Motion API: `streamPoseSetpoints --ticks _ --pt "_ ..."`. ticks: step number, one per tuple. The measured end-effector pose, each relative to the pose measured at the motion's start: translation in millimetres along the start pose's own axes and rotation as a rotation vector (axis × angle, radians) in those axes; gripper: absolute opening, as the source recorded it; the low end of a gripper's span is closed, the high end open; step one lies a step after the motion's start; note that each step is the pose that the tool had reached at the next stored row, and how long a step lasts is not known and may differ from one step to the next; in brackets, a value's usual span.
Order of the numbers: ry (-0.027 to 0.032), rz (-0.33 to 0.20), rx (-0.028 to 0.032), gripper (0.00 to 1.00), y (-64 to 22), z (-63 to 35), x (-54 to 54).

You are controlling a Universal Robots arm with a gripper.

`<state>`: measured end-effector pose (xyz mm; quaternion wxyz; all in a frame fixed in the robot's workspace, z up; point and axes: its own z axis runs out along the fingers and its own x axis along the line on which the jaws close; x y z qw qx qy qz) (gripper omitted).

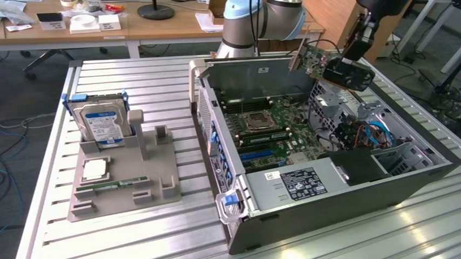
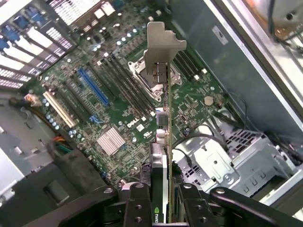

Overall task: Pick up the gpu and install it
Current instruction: 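Insert the gpu into the slot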

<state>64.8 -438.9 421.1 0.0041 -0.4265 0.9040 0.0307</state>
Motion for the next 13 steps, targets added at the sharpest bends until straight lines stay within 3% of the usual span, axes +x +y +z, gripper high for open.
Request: streamPoseSetpoints --ticks 13 --pt "0.0101 -0.194 -0.0065 0.27 0.0 0.4 0.0"
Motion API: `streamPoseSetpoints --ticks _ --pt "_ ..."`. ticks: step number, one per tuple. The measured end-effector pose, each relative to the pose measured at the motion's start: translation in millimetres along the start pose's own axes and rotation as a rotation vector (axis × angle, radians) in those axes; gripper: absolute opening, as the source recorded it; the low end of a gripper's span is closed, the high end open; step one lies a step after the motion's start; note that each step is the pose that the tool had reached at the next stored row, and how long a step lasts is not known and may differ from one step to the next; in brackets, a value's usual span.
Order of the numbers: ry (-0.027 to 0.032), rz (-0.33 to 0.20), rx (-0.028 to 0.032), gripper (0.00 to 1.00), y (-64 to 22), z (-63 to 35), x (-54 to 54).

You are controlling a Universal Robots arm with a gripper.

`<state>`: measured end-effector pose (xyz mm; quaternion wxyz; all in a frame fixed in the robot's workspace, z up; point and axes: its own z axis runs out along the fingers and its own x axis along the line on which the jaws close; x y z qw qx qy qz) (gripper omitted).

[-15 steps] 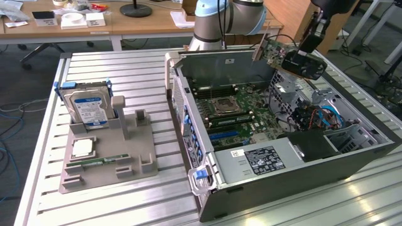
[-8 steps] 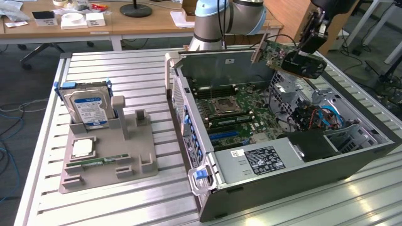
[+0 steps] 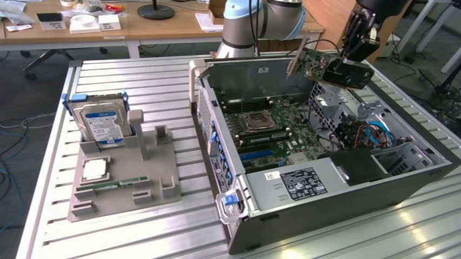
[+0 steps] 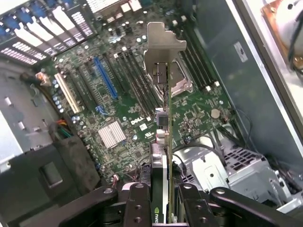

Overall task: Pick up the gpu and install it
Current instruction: 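Insert the gpu into the slot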

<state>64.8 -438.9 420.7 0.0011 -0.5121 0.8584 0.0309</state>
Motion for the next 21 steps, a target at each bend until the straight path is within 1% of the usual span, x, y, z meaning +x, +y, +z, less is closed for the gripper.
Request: streamPoseSetpoints --ticks 6,16,21 --pt "0.0042 -0.081 -0.0027 0.27 0.0 0.1 0.0" --pt "0.0045 -0.088 -0.003 0.27 0.0 0.2 0.0" --pt "0.0079 -0.153 -0.0052 0.27 0.0 0.3 0.0"
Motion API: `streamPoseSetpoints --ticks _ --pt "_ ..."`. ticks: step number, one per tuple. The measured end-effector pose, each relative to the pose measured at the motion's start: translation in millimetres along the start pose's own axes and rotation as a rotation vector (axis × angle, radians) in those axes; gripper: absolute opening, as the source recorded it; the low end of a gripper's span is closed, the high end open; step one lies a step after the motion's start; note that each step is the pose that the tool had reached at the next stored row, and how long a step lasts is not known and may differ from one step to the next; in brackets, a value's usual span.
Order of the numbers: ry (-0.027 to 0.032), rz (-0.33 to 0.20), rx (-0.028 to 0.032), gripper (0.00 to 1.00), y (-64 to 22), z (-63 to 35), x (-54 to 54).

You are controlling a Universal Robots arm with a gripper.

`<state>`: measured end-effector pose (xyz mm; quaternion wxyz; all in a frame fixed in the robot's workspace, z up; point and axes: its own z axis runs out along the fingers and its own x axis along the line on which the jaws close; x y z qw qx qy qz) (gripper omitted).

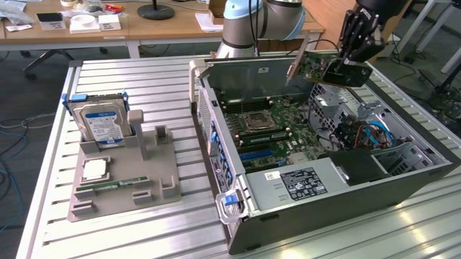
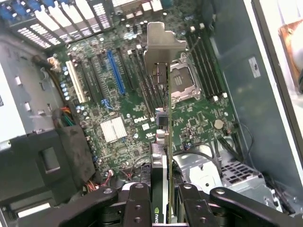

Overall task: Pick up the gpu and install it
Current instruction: 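Insert the gpu into the slot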

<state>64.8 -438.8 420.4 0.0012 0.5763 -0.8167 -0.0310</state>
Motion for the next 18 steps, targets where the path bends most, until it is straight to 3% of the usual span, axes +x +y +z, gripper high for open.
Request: streamPoseSetpoints --ticks 9,18 --pt "0.0082 -0.157 -0.0052 0.27 0.0 0.3 0.0" --pt "0.014 -0.272 -0.0091 0.27 -0.1 0.6 0.0"
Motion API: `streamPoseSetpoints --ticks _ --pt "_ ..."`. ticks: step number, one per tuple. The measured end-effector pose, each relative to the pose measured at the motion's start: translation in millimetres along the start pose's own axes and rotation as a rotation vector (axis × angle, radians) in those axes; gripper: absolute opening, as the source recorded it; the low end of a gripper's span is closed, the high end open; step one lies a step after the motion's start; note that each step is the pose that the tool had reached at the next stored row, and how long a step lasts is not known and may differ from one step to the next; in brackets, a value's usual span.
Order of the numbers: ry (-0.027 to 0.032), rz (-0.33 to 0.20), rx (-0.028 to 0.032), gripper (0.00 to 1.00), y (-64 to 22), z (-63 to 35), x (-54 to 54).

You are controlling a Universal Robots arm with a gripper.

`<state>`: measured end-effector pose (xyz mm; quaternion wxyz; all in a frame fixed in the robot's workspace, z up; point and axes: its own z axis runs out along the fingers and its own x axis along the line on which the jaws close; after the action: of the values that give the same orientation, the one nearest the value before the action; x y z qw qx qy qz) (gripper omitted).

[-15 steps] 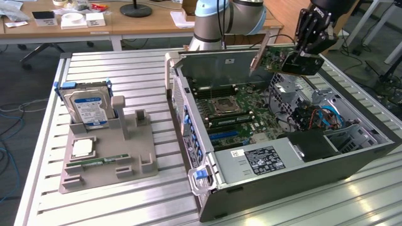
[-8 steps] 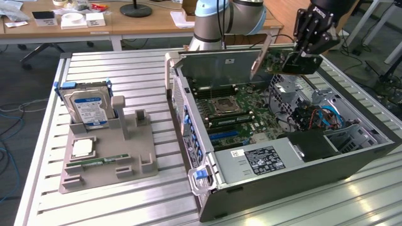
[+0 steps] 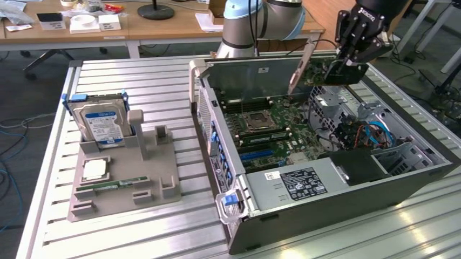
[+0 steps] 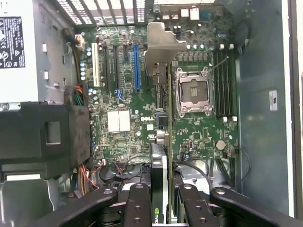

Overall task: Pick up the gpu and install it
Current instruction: 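Insert the gpu into the slot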

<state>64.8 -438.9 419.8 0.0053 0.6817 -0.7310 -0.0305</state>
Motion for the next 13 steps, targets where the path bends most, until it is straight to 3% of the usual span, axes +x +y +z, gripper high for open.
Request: streamPoseSetpoints --ticks 5,7,13 --pt "-0.0003 -0.003 0.0018 0.27 0.1 0.2 0.0" --pt "-0.0021 -0.005 0.0138 0.27 0.6 0.8 0.0" --pt "-0.0068 -0.014 0.0592 0.27 4.0 3.3 0.4"
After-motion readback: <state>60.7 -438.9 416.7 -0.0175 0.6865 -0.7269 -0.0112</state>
